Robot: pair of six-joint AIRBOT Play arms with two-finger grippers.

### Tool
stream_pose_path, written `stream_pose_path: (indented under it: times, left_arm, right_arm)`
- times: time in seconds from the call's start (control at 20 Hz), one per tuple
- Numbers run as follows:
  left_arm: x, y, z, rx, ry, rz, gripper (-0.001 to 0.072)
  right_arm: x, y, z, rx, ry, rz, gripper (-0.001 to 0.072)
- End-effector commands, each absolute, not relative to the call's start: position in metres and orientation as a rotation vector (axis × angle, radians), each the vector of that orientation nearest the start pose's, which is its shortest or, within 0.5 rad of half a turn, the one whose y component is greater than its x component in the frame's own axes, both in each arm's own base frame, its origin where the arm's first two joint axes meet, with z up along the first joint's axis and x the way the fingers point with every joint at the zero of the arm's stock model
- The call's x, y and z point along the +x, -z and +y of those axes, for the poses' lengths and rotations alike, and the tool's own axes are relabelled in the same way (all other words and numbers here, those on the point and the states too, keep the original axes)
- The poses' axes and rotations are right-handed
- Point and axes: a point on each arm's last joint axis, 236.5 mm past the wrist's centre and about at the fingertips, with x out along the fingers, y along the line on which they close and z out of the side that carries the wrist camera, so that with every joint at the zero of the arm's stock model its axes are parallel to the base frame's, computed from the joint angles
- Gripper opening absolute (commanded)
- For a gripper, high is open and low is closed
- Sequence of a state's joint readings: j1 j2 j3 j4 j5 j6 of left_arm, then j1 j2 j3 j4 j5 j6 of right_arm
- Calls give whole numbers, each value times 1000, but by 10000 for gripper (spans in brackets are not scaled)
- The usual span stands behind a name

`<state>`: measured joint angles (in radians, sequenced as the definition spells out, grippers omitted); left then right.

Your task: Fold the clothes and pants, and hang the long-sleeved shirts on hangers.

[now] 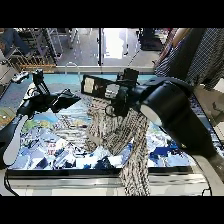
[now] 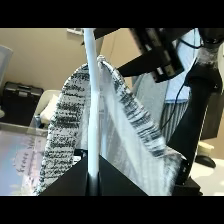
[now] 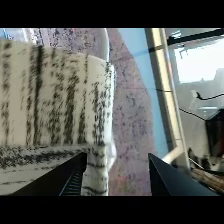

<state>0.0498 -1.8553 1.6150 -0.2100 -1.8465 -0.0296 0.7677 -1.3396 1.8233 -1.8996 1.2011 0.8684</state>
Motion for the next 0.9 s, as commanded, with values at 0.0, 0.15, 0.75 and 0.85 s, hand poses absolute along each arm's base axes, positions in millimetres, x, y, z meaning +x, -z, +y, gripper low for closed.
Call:
stream_pose_path:
  times: [0.0, 0.15, 0.75, 0.85]
  left_arm:
    - [412, -203, -205, -383, 1747, -5, 18]
    - [418, -202, -210, -383, 1719, 2, 19]
    - [519, -185, -149, -592, 1225, 320, 720]
    - [519, -183, -129, -517, 1149, 418, 720]
  right_arm:
    - [408, -248, 299, -967, -778, 358, 404]
    - [411, -251, 314, -892, -816, 319, 164]
    - [402, -222, 286, -968, -794, 487, 16]
    - [405, -223, 282, -941, -764, 501, 16]
